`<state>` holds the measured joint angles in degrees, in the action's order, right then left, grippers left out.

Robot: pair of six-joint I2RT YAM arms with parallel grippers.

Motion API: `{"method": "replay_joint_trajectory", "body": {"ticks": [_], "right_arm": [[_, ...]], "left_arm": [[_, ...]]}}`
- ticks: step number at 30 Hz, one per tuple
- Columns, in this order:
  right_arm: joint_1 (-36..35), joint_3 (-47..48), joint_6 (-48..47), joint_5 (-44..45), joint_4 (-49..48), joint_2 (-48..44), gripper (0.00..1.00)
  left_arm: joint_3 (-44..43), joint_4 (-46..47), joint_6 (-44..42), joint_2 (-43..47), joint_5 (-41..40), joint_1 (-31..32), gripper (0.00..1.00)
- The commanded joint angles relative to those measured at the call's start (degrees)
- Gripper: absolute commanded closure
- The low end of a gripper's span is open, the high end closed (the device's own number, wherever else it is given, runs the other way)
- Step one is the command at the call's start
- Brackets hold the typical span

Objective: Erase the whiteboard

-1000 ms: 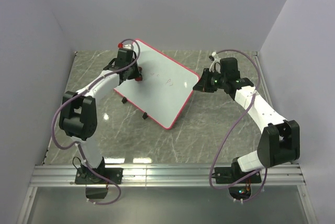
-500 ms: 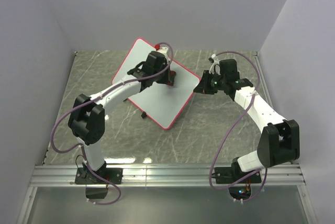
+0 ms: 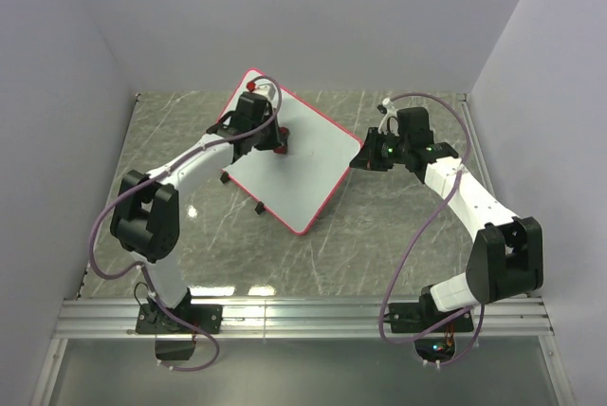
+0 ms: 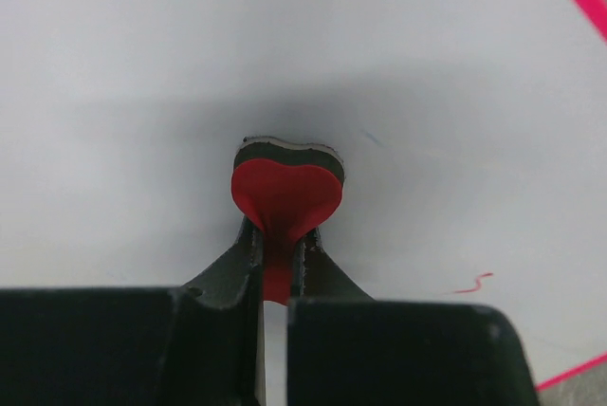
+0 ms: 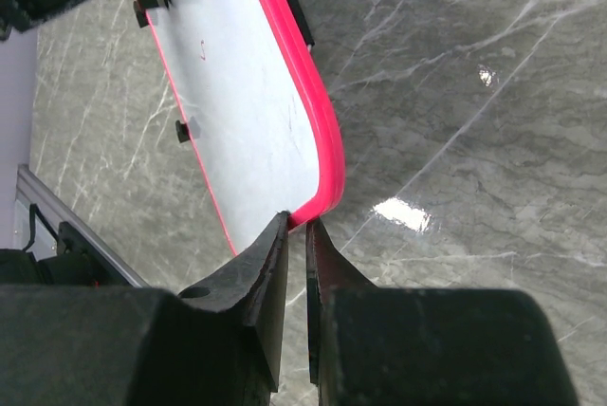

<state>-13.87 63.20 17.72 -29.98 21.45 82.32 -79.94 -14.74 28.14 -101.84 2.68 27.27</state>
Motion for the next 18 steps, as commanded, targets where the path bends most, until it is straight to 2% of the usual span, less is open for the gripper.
{"method": "replay_joint_trajectory", "body": {"ticks": [1,4,10,13,18], "right_arm": [[-2.04,0.43,-1.28,-3.86,-2.2,-1.29,0.96],[-2.3,1.05,-1.19,-3.86,-2.2,-0.94,0.96],[-3.18,1.93,-1.02,-3.86,-2.47,0.38,0.96],[-3.45,1.93,-0.84,-3.69,-2.99,0.29,0.96],[-3.53,0.96,-0.66,-3.25,-3.52,-0.85,0.96]], "left_arm": [[1.72,-0.99,-1.25,0.94,-1.27,0.59,1.0],[1.99,-0.29,-0.54,0.33,-1.44,5.15,1.0],[-3.99,-2.66,0.51,-3.89,0.22,16.14,1.0],[-5.05,-3.27,0.86,-4.42,-0.74,17.47,1.0],[-4.52,-4.42,0.77,-2.75,-5.58,14.76,1.0]]}}
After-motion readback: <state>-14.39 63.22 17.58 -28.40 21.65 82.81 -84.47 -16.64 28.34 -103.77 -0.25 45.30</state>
